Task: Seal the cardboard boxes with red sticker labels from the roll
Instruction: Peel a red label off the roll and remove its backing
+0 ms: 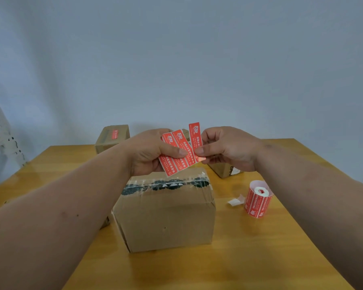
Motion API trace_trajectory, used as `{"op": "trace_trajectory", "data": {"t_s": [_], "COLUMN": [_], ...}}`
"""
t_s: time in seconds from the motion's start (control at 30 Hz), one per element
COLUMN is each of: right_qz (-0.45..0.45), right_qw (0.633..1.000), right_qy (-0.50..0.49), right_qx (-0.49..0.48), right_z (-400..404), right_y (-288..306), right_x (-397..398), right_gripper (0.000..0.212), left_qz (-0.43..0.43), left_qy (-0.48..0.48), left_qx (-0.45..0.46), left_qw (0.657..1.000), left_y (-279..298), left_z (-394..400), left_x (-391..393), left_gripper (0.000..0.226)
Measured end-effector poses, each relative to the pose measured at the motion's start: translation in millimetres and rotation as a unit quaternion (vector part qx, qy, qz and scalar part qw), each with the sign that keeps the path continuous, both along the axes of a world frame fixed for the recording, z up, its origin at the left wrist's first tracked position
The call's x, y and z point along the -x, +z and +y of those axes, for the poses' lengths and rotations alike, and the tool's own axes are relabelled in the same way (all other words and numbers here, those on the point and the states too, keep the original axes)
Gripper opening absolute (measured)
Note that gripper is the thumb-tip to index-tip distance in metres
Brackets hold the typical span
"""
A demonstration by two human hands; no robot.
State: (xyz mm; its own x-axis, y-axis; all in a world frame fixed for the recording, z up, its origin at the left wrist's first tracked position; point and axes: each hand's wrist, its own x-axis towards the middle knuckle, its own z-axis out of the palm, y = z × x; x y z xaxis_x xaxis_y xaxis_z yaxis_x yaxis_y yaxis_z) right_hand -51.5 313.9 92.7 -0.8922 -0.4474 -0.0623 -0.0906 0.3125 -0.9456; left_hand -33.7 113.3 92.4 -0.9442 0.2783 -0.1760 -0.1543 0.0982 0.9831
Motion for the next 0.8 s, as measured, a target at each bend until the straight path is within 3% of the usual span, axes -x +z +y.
{"op": "trace_trajectory", "data": {"t_s": [0.3, 0.6, 0.8], "right_qz": [-0.011, -0.018, -0.028], "right_qw": [0.999, 0.998, 0.995], "right_qy": [-0.006, -0.014, -0.043], "right_qx": [0.036, 0.059, 0.081], "right_z": [5, 12, 22], "right_y": [-2, -4, -3], "right_x": [3, 5, 5], "right_gripper": [0.012, 0.008, 0.017], "left_qz": [0.000, 0.001, -0.006], "left_qy": [0.023, 0.033, 0.041], "left_qx": [0.001, -0.001, 0.008], "left_qw": [1.000, 0.999, 0.999], "left_y": [-3, -3, -4], "left_z": [-1, 1, 0], "left_x": [3, 7, 8], "left_gripper": [0.035, 0.042, 0.044]}}
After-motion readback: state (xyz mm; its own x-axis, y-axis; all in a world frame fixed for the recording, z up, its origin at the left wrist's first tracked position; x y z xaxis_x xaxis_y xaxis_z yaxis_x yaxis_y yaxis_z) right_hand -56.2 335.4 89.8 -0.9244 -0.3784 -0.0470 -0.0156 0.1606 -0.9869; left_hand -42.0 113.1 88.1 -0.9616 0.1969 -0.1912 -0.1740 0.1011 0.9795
